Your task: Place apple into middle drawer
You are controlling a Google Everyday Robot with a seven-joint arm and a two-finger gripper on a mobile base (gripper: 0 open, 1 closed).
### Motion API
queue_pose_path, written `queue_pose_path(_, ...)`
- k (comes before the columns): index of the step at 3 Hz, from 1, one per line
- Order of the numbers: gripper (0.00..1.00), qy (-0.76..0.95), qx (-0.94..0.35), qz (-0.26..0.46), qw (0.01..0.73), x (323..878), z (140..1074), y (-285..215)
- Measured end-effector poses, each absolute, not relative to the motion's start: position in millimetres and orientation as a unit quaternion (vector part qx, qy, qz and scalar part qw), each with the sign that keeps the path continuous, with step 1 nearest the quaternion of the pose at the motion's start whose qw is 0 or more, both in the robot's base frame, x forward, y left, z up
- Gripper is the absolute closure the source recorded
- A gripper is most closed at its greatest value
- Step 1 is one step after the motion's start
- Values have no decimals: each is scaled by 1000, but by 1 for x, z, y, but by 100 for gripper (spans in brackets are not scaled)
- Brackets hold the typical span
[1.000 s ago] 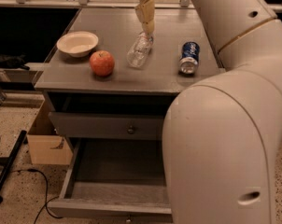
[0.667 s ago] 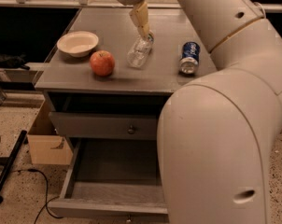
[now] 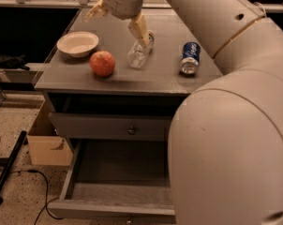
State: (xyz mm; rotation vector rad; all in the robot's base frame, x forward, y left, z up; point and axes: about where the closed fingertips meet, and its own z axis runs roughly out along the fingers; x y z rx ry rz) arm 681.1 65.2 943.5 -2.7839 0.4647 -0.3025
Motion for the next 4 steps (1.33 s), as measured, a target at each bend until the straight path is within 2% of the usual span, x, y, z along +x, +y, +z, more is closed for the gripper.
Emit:
queue_pose_path(2, 0, 173, -974, -73, 124, 666, 894, 76)
queue_pose_path(4, 0, 179, -975, -69, 115, 673, 891, 79)
